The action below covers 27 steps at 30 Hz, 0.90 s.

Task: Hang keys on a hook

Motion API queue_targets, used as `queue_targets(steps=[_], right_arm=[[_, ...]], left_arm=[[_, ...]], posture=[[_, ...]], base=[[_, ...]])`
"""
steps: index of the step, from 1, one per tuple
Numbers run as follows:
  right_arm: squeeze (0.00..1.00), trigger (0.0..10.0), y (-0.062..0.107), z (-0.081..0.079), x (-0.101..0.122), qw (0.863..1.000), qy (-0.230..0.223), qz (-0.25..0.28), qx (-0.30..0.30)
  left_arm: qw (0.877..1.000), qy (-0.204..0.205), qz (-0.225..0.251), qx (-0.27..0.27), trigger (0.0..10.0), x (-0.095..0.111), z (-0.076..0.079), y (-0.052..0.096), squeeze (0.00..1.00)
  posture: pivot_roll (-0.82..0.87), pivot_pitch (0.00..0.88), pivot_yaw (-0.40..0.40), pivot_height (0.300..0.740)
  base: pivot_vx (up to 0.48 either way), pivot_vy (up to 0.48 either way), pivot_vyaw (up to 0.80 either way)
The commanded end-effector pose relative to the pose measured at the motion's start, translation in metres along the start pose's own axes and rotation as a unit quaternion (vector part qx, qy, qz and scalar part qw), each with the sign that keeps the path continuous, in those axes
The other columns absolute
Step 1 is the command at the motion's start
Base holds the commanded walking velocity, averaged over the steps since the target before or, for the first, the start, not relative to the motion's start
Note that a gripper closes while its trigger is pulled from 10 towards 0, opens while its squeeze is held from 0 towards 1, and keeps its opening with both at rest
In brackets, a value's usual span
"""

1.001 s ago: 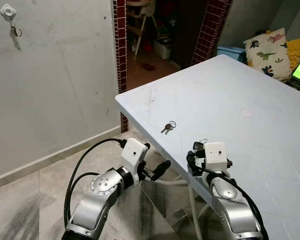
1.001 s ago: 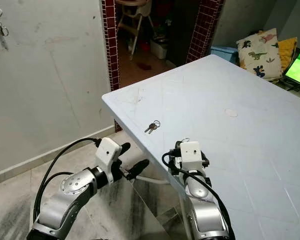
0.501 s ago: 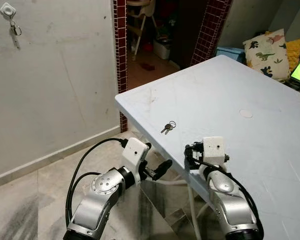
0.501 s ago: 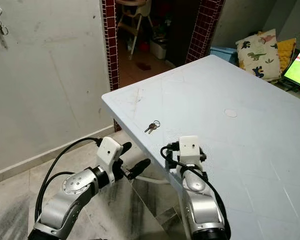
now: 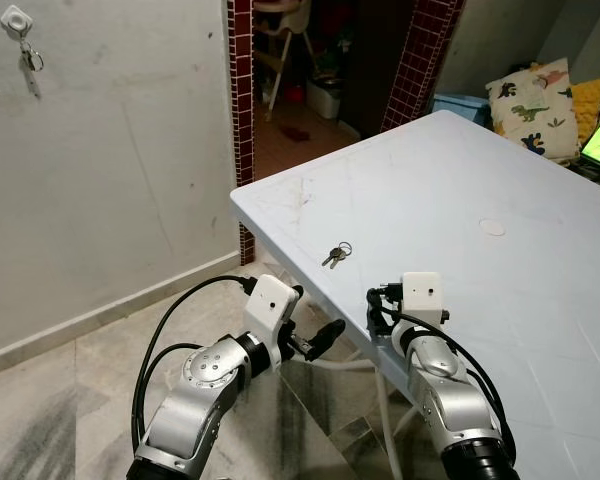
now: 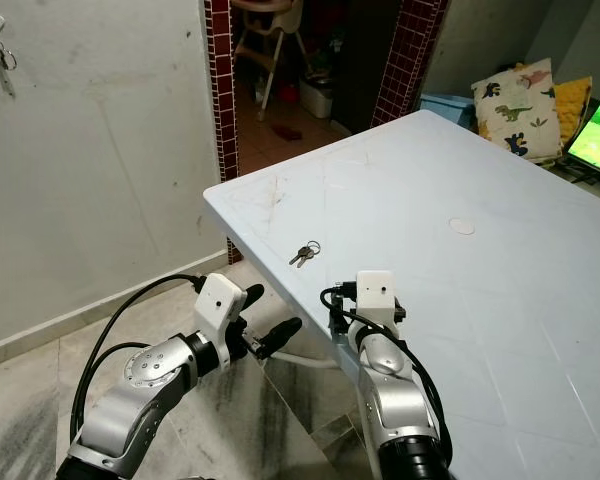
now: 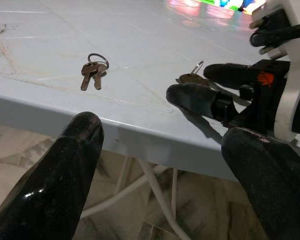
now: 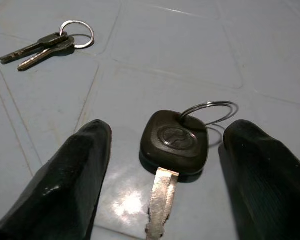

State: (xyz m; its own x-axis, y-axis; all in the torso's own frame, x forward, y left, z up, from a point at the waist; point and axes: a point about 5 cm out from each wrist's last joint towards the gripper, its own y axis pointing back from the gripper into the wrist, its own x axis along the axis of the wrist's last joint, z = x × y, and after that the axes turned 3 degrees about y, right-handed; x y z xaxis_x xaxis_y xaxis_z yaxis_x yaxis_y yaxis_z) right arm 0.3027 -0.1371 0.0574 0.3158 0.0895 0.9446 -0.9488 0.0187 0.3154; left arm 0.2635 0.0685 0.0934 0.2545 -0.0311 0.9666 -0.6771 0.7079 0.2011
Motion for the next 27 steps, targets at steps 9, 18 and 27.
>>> queue_targets(steps=[9, 18, 27], right_arm=[[0.0, 0.0, -0.006, 0.002, -0.008, 1.0, -0.014, -0.019, -0.007], [0.0, 0.0, -0.007, 0.006, -0.012, 0.999, -0.017, -0.026, -0.014], [0.0, 0.0, -0.007, 0.005, -0.013, 0.999, -0.017, -0.026, -0.011]], left_arm=[[1.0, -0.019, 0.002, -0.01, 10.0, 0.005, 0.004, -0.001, 0.0], [1.0, -0.023, 0.003, -0.014, 10.0, 0.006, 0.005, -0.002, 0.0], [1.0, -0.024, 0.004, -0.013, 10.0, 0.006, 0.005, -0.002, 0.0]], posture=[[0.1, 0.0, -0.089, 0.74], [0.1, 0.0, -0.081, 0.74], [0.1, 0.0, -0.082, 0.74]], base=[[0.0, 0.0, 0.0], [0.0, 0.0, 0.0], [0.0, 0.0, 0.0]])
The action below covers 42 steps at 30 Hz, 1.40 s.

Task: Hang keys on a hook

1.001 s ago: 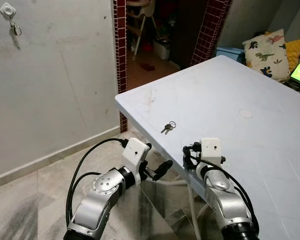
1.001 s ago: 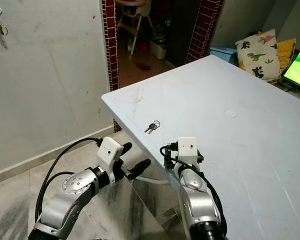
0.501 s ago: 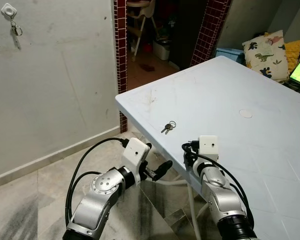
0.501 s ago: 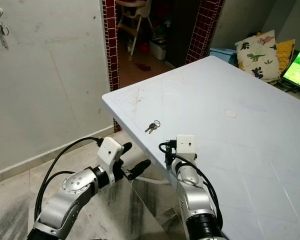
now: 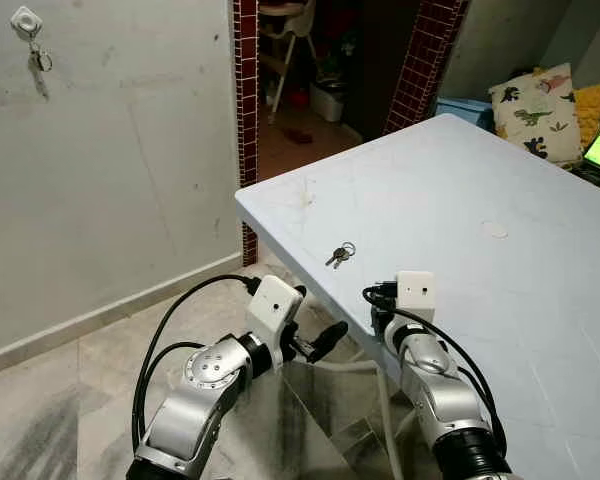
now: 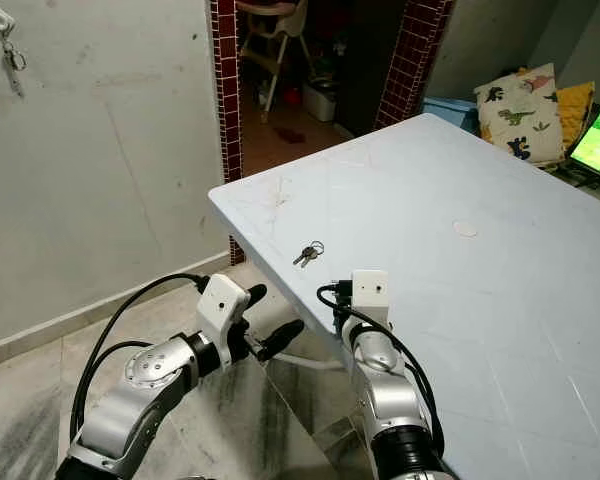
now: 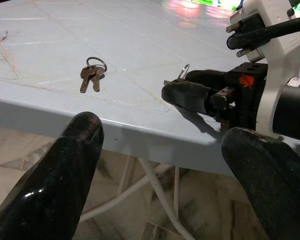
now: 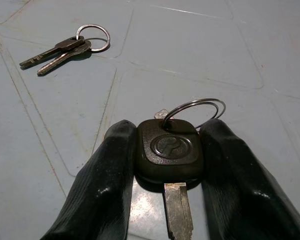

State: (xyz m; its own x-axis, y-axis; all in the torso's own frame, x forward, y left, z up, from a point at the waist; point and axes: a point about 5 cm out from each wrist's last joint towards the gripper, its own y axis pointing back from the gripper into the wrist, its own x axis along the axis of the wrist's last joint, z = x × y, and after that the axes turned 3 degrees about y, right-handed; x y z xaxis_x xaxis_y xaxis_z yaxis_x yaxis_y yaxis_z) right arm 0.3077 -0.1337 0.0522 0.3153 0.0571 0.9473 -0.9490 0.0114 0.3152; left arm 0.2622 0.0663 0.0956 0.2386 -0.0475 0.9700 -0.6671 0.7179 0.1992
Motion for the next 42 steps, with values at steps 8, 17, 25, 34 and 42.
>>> queue_targets(steps=[8, 17, 25, 34, 42], right_arm=[[0.0, 0.0, -0.002, 0.012, -0.004, 1.0, -0.004, -0.01, -0.022], [0.0, 0.0, -0.001, 0.012, 0.043, 0.994, -0.016, 0.108, -0.006], [0.0, 0.0, 0.005, 0.011, 0.074, 0.984, -0.022, 0.175, 0.005], [0.0, 0.0, 0.013, 0.014, 0.079, 0.981, -0.022, 0.19, 0.015], [0.0, 10.0, 0.027, 0.004, 0.085, 0.975, -0.035, 0.212, 0.051]], left_arm=[[1.0, -0.016, 0.014, 0.005, 10.0, 0.008, -0.001, -0.003, 0.0], [0.998, -0.027, 0.038, 0.048, 10.0, 0.016, -0.011, -0.004, 0.0], [0.996, -0.03, 0.05, 0.071, 10.0, 0.02, -0.017, -0.005, 0.0], [0.993, -0.031, 0.064, 0.09, 10.0, 0.024, -0.021, -0.005, 0.0], [0.975, -0.045, 0.094, 0.194, 10.0, 0.027, -0.041, 0.011, 0.0]], posture=[[0.1, 0.0, -0.083, 0.74], [0.1, 0.0, -0.08, 0.74], [0.1, 0.0, -0.079, 0.74], [0.1, 0.0, -0.08, 0.74], [0.1, 0.0, -0.079, 0.74]], base=[[0.0, 0.0, 0.0], [0.0, 0.0, 0.0], [0.0, 0.0, 0.0], [0.0, 0.0, 0.0], [0.0, 0.0, 0.0]])
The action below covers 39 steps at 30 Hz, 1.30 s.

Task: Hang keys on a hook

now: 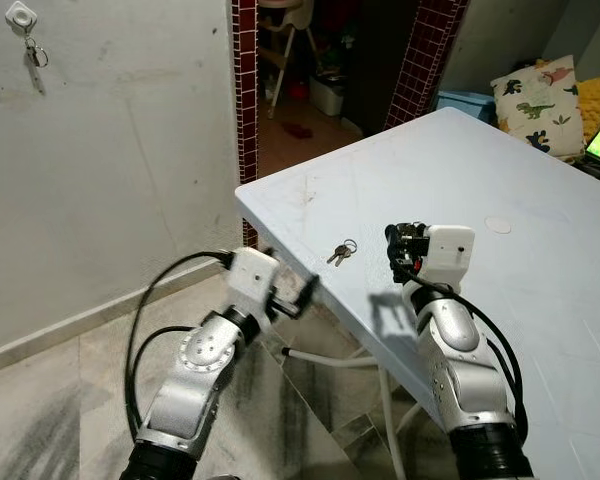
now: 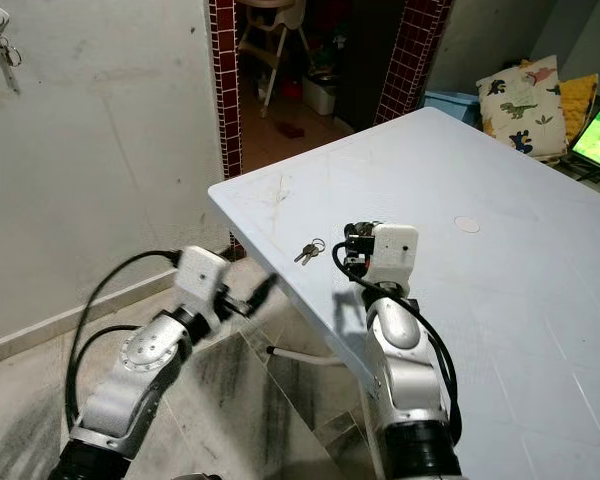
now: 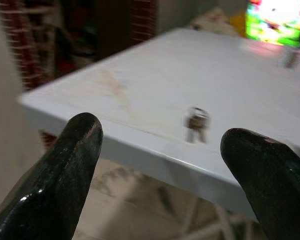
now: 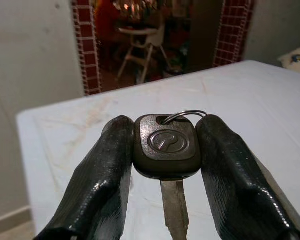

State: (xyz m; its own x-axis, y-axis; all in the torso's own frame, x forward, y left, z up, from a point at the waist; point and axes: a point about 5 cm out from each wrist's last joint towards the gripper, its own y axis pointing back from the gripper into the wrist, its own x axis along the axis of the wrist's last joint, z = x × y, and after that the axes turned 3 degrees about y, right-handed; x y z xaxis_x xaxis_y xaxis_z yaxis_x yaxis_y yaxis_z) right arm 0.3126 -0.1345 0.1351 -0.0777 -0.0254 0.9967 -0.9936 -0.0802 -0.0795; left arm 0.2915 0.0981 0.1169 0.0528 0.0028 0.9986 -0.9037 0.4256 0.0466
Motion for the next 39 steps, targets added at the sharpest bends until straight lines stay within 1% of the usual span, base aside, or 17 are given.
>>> queue_targets(steps=[1, 6, 8, 10, 15, 18, 22, 24, 25, 27, 29, 30, 32, 34, 36, 37, 39], right_arm=[[0.0, 10.0, 0.005, -0.005, 0.008, 1.0, -0.008, 0.016, 0.016], [0.0, 10.0, 0.012, -0.021, 0.012, 0.997, -0.025, 0.02, 0.073], [0.0, 10.0, 0.016, -0.033, 0.008, 0.99, -0.039, -0.003, 0.135], [0.0, 10.0, 0.018, -0.038, 0.007, 0.985, -0.021, -0.009, 0.172], [0.0, 10.0, 0.021, -0.04, 0.012, 0.977, -0.011, -0.01, 0.211], [0.0, 10.0, 0.026, -0.043, 0.017, 0.967, -0.03, -0.015, 0.252], [0.0, 10.0, 0.03, -0.045, 0.017, 0.959, -0.075, -0.026, 0.272], [0.0, 10.0, 0.034, -0.05, 0.017, 0.948, -0.098, -0.036, 0.301], [0.0, 10.0, 0.044, -0.055, 0.013, 0.933, -0.051, -0.052, 0.351], [0.0, 10.0, 0.047, -0.052, 0.008, 0.928, 0.009, -0.07, 0.365], [0.0, 10.0, 0.045, -0.047, 0.012, 0.931, 0.005, -0.064, 0.36], [0.0, 10.0, 0.042, -0.041, 0.013, 0.935, 0.025, -0.063, 0.347], [0.0, 10.0, 0.038, -0.033, 0.012, 0.936, 0.073, -0.068, 0.336], [0.0, 10.0, 0.037, -0.027, 0.012, 0.93, 0.126, -0.068, 0.338], [0.0, 10.0, 0.032, -0.019, 0.02, 0.934, 0.146, -0.052, 0.321], [0.0, 10.0, 0.028, -0.014, 0.025, 0.937, 0.167, -0.044, 0.304], [0.0, 10.0, 0.025, -0.008, 0.027, 0.931, 0.217, -0.038, 0.29]], left_arm=[[1.0, -0.013, 0.003, 0.015, 10.0, 0.0, -0.004, 0.004, 0.0], [1.0, -0.016, 0.005, 0.02, 10.0, -0.001, -0.004, 0.006, 0.0], [1.0, -0.014, 0.007, 0.019, 10.0, -0.001, -0.002, 0.005, 0.0], [1.0, -0.013, 0.009, 0.017, 10.0, 0.0, 0.0, 0.003, 0.0], [1.0, -0.014, 0.01, 0.015, 10.0, 0.001, 0.0, 0.002, 0.0], [1.0, -0.014, 0.009, 0.014, 10.0, 0.0, 0.0, 0.001, 0.0], [1.0, -0.014, 0.009, 0.014, 10.0, 0.0, 0.0, 0.001, 0.0], [1.0, -0.013, 0.01, 0.014, 10.0, 0.0, 0.001, 0.0, 0.0], [1.0, -0.012, 0.01, 0.014, 10.0, 0.0, 0.001, 0.001, 0.0], [1.0, -0.012, 0.009, 0.014, 10.0, -0.001, 0.001, 0.001, 0.0], [1.0, -0.012, 0.008, 0.013, 10.0, -0.001, 0.001, 0.001, 0.0], [1.0, -0.012, 0.008, 0.012, 10.0, -0.001, 0.001, 0.001, 0.0], [1.0, -0.012, 0.008, 0.011, 10.0, -0.001, 0.001, 0.001, 0.0], [1.0, -0.012, 0.008, 0.01, 10.0, -0.001, 0.001, 0.001, 0.0], [1.0, -0.011, 0.008, 0.009, 10.0, -0.001, 0.003, 0.0, 0.0], [1.0, -0.01, 0.009, 0.008, 10.0, -0.001, 0.003, -0.001, 0.0], [1.0, -0.01, 0.009, 0.007, 10.0, -0.001, 0.004, -0.001, 0.0]], posture=[[0.1, 0.0, -0.079, 0.74], [0.11, 0.0, -0.08, 0.74], [0.11, 0.0, -0.078, 0.74], [0.11, 0.0, -0.075, 0.74], [0.1, 0.0, -0.071, 0.74], [0.1, 0.0, -0.069, 0.74], [0.1, 0.0, -0.07, 0.74], [0.1, 0.0, -0.069, 0.74], [0.1, 0.0, -0.068, 0.74], [0.1, 0.0, -0.068, 0.74], [0.1, 0.0, -0.068, 0.74], [0.1, 0.0, -0.068, 0.74], [0.1, 0.0, -0.068, 0.74], [0.09, 0.0, -0.067, 0.74], [0.09, 0.0, -0.067, 0.74], [0.09, 0.0, -0.067, 0.74], [0.09, 0.0, -0.066, 0.74]], base=[[0.0, 0.0, 0.0], [0.0, 0.0, 0.0], [0.0, 0.0, 0.0], [0.0, 0.0, 0.0], [0.0, 0.0, 0.0], [0.0, 0.0, 0.0], [0.0, 0.0, 0.0], [0.0, 0.0, 0.0], [0.0, 0.0, 0.0], [0.0, 0.0, 0.0], [0.0, 0.0, 0.0], [0.0, 0.0, 0.0], [0.0, 0.0, 0.0], [0.0, 0.0, 0.0], [0.0, 0.0, 0.0], [0.0, 0.0, 0.0], [0.0, 0.0, 0.0]])
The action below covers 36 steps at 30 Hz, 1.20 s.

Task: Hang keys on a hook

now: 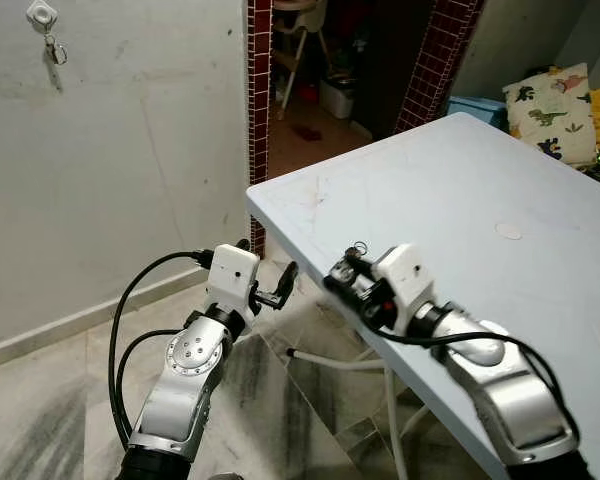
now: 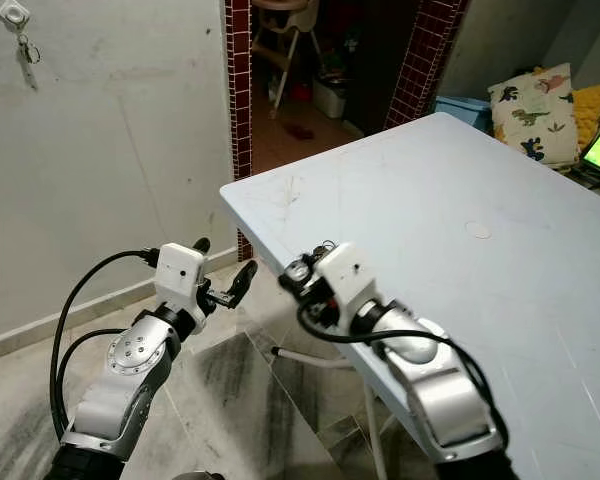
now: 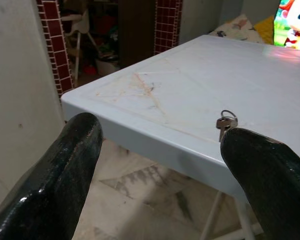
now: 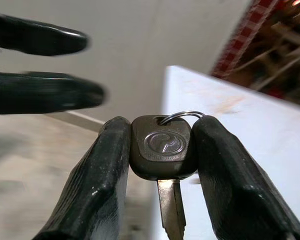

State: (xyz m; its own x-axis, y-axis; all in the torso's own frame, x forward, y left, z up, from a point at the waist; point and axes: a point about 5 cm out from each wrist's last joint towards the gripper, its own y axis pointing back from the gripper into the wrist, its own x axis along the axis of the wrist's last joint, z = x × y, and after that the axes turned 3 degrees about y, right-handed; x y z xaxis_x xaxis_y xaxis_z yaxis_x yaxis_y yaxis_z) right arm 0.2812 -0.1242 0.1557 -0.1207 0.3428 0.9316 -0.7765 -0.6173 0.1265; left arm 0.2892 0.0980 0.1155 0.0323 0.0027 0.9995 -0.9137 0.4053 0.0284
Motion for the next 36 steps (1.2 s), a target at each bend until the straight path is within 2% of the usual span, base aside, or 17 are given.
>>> queue_targets(steps=[1, 2, 6, 11, 14, 18, 20, 29, 31, 33, 34, 35, 36], right_arm=[[0.0, 10.0, 0.0, 0.008, 0.002, 0.999, 0.048, -0.006, -0.017], [0.0, 10.0, 0.001, 0.01, 0.0, 0.996, 0.085, -0.019, -0.016], [0.0, 10.0, 0.002, 0.01, -0.007, 0.991, 0.124, -0.043, -0.007], [0.0, 10.0, 0.006, 0.009, -0.025, 0.971, 0.215, -0.102, 0.017], [0.0, 10.0, 0.006, 0.01, -0.026, 0.975, 0.199, -0.099, 0.007], [0.0, 10.0, 0.01, 0.003, -0.036, 0.965, 0.226, -0.125, 0.051], [0.0, 10.0, 0.01, 0.009, -0.037, 0.961, 0.246, -0.125, 0.026], [0.0, 10.0, 0.005, 0.018, -0.026, 0.969, 0.228, -0.097, -0.018], [0.0, 10.0, 0.0, 0.017, -0.022, 0.978, 0.188, -0.083, -0.041], [0.0, 10.0, -0.001, 0.016, -0.021, 0.981, 0.172, -0.081, -0.047], [0.0, 10.0, -0.003, 0.013, -0.021, 0.985, 0.145, -0.078, -0.052], [0.0, 10.0, -0.003, 0.013, -0.021, 0.985, 0.145, -0.078, -0.052], [0.0, 10.0, -0.006, 0.006, -0.026, 0.989, 0.106, -0.088, -0.048]], left_arm=[[1.0, -0.005, -0.001, -0.004, 10.0, 0.0, 0.003, -0.003, 0.0], [1.0, -0.005, -0.001, -0.005, 10.0, 0.0, 0.003, -0.003, 0.0], [1.0, -0.005, -0.003, -0.008, 10.0, 0.0, 0.004, -0.003, 0.0], [1.0, -0.004, -0.006, -0.012, 10.0, -0.002, 0.005, -0.002, 0.0], [1.0, -0.003, -0.007, -0.014, 10.0, -0.002, 0.006, -0.002, 0.0], [1.0, -0.003, -0.007, -0.015, 10.0, -0.002, 0.006, -0.002, 0.0], [1.0, 0.0, -0.005, -0.015, 10.0, -0.002, 0.007, -0.002, 0.0], [1.0, -0.002, -0.009, -0.019, 10.0, -0.003, 0.008, -0.002, 0.0], [1.0, -0.002, -0.011, -0.017, 10.0, -0.003, 0.006, -0.001, 0.0], [1.0, -0.003, -0.012, -0.016, 10.0, -0.004, 0.005, 0.0, 0.0], [1.0, -0.002, -0.013, -0.014, 10.0, -0.004, 0.003, 0.002, 0.0], [1.0, -0.002, -0.013, -0.014, 10.0, -0.004, 0.003, 0.002, 0.0], [1.0, -0.002, -0.015, -0.012, 10.0, -0.005, 0.002, 0.003, 0.0]], posture=[[0.09, 0.0, -0.066, 0.74], [0.09, 0.0, -0.064, 0.74], [0.09, 0.0, -0.065, 0.74], [0.09, 0.0, -0.066, 0.74], [0.09, 0.0, -0.066, 0.74], [0.09, 0.0, -0.066, 0.74], [0.09, 0.0, -0.066, 0.74], [0.09, 0.0, -0.065, 0.74], [0.09, 0.0, -0.07, 0.74], [0.1, 0.0, -0.07, 0.74], [0.1, 0.0, -0.072, 0.74], [0.1, 0.0, -0.072, 0.74], [0.11, 0.0, -0.072, 0.74]], base=[[0.0, 0.0, 0.0], [0.0, 0.0, 0.0], [0.0, 0.0, 0.0], [0.0, 0.0, 0.0], [0.0, 0.0, 0.0], [0.0, 0.0, 0.0], [0.0, 0.0, 0.0], [0.0, 0.0, 0.0], [0.0, 0.0, 0.0], [0.0, 0.0, 0.0], [0.0, 0.0, 0.0], [0.0, 0.0, 0.0], [0.0, 0.0, 0.0]])
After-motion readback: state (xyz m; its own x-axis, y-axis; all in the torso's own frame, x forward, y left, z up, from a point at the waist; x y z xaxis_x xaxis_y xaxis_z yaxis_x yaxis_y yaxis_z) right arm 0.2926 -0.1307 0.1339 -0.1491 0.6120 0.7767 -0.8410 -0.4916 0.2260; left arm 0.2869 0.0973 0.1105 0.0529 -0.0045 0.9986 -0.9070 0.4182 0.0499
